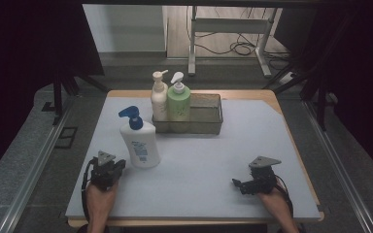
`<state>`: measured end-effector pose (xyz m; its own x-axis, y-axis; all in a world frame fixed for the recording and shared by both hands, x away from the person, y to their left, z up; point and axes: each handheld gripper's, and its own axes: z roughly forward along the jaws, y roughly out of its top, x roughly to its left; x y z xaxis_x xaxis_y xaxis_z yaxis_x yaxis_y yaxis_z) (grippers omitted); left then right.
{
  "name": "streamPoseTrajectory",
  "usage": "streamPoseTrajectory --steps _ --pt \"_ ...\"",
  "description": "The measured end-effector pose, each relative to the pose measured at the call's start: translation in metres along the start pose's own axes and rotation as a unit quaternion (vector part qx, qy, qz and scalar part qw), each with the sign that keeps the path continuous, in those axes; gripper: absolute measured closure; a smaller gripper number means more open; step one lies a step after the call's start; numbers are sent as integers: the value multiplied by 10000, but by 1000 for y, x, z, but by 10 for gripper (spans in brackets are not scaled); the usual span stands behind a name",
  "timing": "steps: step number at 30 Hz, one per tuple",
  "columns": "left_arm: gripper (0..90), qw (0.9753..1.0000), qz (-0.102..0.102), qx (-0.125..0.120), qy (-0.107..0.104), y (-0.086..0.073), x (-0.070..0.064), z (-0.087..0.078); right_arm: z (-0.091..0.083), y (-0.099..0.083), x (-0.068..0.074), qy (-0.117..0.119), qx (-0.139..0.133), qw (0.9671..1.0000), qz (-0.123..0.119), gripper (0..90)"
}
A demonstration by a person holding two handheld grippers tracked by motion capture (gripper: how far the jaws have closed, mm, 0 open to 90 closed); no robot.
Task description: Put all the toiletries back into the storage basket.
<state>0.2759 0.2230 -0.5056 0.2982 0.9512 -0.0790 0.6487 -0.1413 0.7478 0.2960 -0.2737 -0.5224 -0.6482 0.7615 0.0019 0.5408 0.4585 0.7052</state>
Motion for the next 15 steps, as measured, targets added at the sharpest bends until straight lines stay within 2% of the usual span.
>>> streamPoseTrajectory --steps 7,11,15 --pt "892 9999 15 35 93 11 3 8 0 0 0 -4 -4 10000 5 42" --pt "892 10000 -45 53 4 14 3 15 0 0 0 -4 -7 10000 2 42" --pt "888 9999 -65 98 98 17 3 20 0 0 0 -3 -7 10000 1 42"
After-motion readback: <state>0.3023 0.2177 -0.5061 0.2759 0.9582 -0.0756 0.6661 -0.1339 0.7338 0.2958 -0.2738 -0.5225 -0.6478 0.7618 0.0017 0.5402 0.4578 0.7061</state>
